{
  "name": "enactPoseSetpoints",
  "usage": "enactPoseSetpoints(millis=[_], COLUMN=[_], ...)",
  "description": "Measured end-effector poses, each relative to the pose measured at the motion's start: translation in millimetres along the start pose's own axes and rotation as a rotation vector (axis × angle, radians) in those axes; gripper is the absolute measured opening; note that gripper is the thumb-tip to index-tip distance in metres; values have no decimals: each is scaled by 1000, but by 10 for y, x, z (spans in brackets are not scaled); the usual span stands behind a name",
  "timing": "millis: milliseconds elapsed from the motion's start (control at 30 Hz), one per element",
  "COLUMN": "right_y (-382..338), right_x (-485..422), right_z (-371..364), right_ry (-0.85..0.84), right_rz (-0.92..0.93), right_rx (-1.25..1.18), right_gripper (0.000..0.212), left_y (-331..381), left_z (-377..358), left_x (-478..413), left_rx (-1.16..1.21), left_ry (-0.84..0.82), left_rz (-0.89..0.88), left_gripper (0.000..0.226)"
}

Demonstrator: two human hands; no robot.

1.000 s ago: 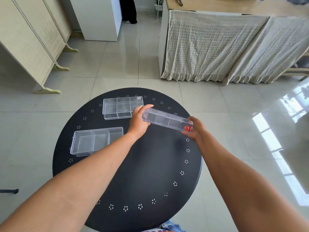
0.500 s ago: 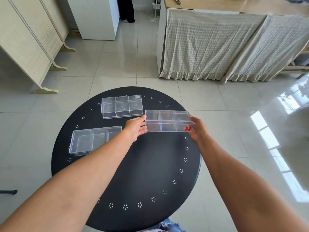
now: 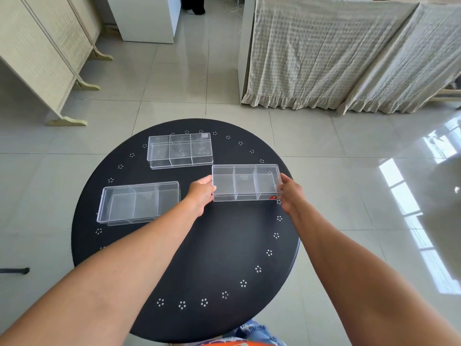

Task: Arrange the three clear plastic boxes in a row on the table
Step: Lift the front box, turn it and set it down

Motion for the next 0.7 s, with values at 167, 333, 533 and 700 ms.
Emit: enactPoseSetpoints(millis=[167,333,533,700], right_y=[79,86,76,37], right_x=[-58,-25,48,76], right_z=[12,-13,-34,-41], right_ry=[-19,4,11,52], right_rz=[1,-6,-19,-32], right_rx=[31,4,5,8], right_gripper=[58,54,55,58], left_y=[-10,-81,-78,-73], left_z=[-7,15,3,26], left_x=[9,-68,-53,-98], left_rx=[-25,-92,-111,-142], left_ry=[3,-10,-20,-38], left_rz=[-24,-11,-26,-5], left_gripper=[49,55,66,65])
Point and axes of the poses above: each hand's wrist, its own x-axis away from the middle knuckle, its own z-axis out of the back of the hand, y = z × x, the point moved 4 cm from there along -x, towards the middle knuckle, and after that the axes turned 1 degree about -z, right-handed, at the moved point
